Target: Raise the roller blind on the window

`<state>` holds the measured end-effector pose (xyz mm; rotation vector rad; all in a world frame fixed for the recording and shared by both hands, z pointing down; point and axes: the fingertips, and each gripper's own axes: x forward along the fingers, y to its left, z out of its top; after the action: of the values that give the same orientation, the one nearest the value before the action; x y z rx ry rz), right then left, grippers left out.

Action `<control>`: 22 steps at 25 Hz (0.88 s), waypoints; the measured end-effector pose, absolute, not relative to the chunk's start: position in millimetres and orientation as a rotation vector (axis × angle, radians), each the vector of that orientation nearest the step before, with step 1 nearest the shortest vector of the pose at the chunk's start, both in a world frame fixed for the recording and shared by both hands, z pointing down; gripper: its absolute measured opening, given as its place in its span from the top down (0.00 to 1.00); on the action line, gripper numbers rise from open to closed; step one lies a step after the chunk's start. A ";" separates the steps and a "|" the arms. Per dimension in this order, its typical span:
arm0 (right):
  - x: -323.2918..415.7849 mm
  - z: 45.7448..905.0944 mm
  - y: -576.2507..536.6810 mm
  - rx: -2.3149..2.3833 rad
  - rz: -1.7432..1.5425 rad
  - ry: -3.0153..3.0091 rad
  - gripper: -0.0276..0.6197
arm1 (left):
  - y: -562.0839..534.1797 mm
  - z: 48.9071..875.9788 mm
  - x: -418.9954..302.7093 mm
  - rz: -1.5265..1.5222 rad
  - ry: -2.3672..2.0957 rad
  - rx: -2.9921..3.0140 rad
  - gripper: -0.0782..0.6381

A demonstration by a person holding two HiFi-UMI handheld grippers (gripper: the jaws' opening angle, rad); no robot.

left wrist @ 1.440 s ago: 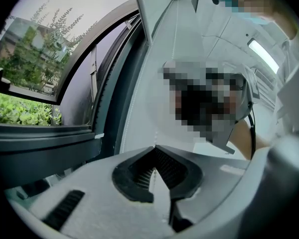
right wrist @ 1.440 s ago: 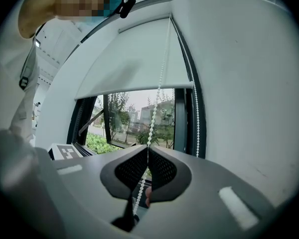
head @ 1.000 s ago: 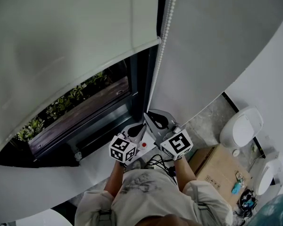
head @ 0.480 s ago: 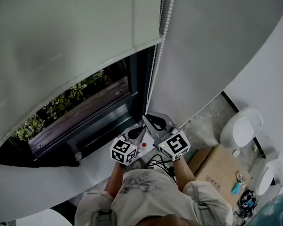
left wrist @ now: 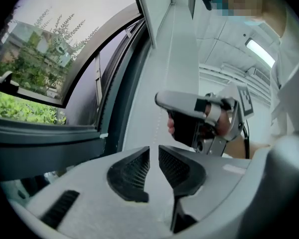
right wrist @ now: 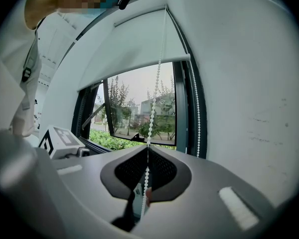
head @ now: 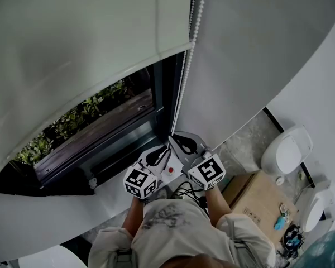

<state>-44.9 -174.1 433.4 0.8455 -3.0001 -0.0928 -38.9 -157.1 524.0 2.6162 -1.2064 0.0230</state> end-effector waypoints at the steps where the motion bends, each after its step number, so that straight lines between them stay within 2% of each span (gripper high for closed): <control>1: -44.9 434.1 -174.4 0.844 -0.092 -3.000 0.94 | -157.6 513.6 -42.1 -0.003 -1.218 2.624 0.80; 8: -46.9 436.5 -174.7 0.843 -0.092 -3.007 0.94 | -157.9 441.9 -58.9 -0.162 -1.277 2.701 0.80; 22: -52.4 436.5 -174.9 0.834 -0.094 -3.002 0.94 | -171.0 341.3 -45.6 -0.240 -1.273 2.915 0.76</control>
<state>-52.4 -174.9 436.5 0.8336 -3.0017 -0.0941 -45.6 -171.0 341.3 2.9148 -1.2732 -0.2399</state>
